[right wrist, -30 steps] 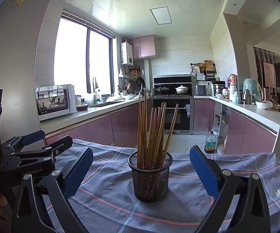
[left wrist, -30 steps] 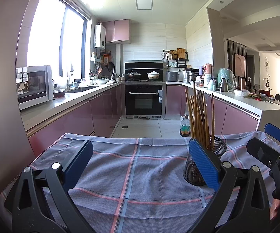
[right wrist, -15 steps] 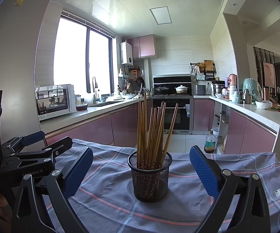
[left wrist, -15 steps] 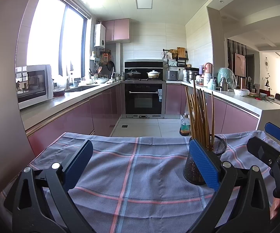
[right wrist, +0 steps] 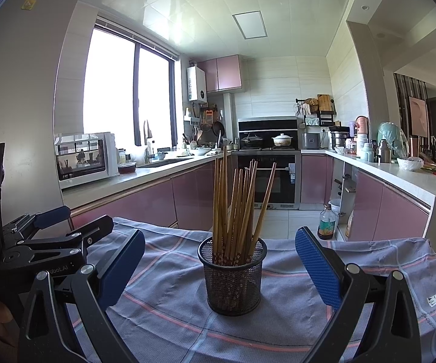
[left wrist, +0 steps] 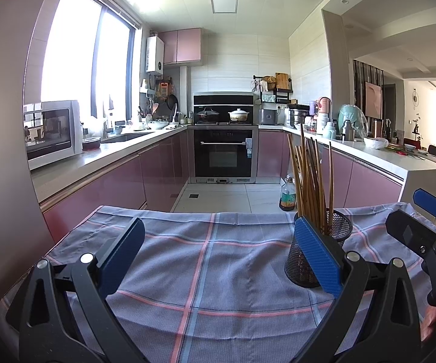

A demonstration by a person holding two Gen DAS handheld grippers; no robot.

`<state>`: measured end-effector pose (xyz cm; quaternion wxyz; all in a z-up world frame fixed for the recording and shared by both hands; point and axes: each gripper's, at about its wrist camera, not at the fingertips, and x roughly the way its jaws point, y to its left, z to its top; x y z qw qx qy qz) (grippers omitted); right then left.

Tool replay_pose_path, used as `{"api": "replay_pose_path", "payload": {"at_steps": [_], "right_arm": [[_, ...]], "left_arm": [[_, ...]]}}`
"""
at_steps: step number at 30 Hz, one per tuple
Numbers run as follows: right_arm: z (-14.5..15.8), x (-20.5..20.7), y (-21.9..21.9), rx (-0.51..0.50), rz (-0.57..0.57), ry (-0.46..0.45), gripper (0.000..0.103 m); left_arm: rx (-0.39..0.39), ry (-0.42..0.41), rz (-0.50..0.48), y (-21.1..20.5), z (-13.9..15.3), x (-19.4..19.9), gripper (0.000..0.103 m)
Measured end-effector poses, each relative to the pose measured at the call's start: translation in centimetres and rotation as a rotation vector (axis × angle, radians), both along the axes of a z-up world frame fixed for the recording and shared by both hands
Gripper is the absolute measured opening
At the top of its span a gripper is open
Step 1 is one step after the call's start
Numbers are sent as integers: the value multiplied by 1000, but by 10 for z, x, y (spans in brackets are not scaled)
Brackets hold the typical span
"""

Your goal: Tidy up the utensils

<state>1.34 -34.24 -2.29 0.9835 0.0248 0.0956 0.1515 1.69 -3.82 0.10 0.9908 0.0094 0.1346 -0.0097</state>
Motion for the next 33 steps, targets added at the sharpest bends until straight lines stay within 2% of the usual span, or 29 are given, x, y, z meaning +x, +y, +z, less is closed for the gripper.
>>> {"api": "replay_pose_path", "payload": {"at_steps": [21,27,30,33], "right_arm": [[0,2,-2,6,2,5,96],[-1,2,-3,4,0,6,96],[-2,3,-4,-1,-3,13,96],[-8,7,-14,-2,-15,47,96]], "left_arm": [[1,7,-2,-1,-2,2,98],[-16,30,-9,1,-7,5,98],[7,40,-9,-1,-11,5,98],[-7,85,-14,2,-16,12,98]]}}
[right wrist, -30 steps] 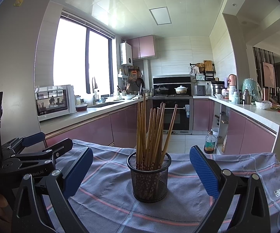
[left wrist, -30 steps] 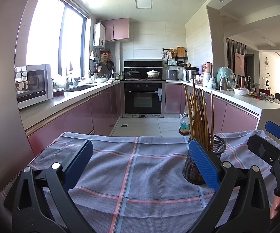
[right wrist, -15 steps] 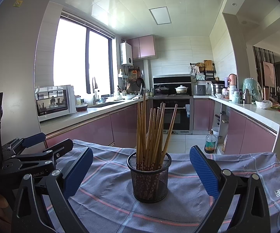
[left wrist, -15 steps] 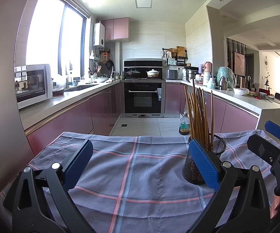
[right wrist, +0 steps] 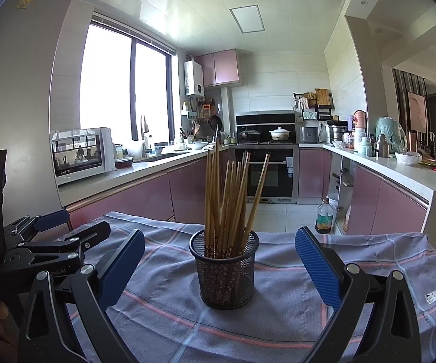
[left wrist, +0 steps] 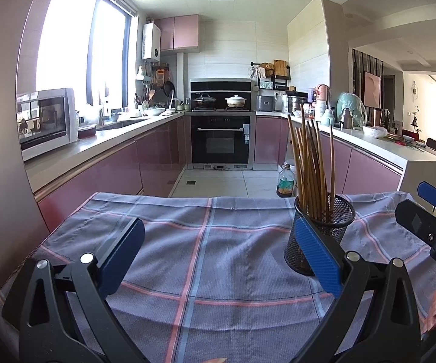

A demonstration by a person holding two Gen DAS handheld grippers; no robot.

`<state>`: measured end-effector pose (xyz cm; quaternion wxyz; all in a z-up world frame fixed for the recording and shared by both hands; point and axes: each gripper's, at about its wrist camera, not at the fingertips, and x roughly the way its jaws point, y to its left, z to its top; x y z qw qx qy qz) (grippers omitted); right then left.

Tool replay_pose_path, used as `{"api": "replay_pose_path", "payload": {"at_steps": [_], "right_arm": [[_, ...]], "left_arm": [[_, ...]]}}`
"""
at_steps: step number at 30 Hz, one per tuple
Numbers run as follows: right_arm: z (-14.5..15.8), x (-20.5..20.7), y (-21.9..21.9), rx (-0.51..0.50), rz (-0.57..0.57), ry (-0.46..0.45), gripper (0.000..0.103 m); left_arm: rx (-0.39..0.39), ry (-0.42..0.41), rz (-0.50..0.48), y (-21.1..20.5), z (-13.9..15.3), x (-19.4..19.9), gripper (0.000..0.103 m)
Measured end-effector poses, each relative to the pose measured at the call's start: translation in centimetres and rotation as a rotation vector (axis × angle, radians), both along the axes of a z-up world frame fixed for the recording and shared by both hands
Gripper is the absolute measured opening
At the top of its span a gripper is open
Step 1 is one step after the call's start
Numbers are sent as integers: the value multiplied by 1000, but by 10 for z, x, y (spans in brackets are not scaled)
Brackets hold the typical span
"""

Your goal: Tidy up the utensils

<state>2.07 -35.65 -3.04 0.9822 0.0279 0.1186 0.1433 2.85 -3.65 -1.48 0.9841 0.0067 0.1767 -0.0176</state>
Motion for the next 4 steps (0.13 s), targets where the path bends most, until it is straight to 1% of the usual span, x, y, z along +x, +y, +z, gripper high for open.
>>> {"api": "replay_pose_path", "payload": {"at_steps": [2,4], "right_arm": [[-7,8,-12,-16,-36,52,96],[-18,23,-30,-64,-102,142,96]], "left_arm": [[1,30,6,4,-5,5,98],[2,68,6,10,-11,13,98]]}}
